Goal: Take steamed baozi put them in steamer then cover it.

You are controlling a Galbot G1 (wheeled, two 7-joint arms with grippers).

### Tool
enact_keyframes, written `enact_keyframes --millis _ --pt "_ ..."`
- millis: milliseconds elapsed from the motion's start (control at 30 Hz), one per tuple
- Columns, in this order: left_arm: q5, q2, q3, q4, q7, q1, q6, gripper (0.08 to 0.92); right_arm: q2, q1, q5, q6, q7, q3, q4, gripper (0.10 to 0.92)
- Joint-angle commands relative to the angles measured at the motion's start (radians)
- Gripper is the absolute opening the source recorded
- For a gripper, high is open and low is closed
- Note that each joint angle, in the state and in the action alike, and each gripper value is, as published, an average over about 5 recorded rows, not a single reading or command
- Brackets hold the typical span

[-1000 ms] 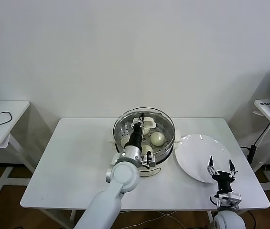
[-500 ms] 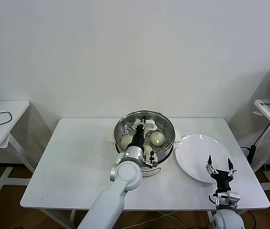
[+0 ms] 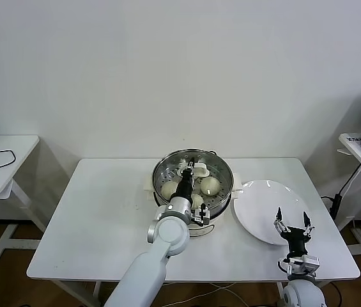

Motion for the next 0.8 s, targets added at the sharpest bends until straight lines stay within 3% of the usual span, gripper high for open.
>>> enact_keyframes --millis 33,200,367,800 --pt "0.010 -0.001 -0.003 0.003 0.004 0.008 -0.009 0.187 0.000 0.002 0.000 0.001 0.000 -0.002 -0.001 0.823" --pt "0.004 0.001 -0.003 -0.028 0.006 0.017 -0.006 0.246 -0.004 0.002 0.001 0.000 0.000 -0.005 0.000 0.823" --pt "-0.021 0.024 0.008 -0.112 0.014 0.044 0.002 0.392 -0.006 0.006 0.001 -0.004 0.000 -0.009 0.003 0.823" --pt "-0.255 0.201 0.017 -0.503 0.056 0.242 0.019 0.761 -0.007 0.034 -0.007 -0.017 -0.005 -0.030 0.017 0.823"
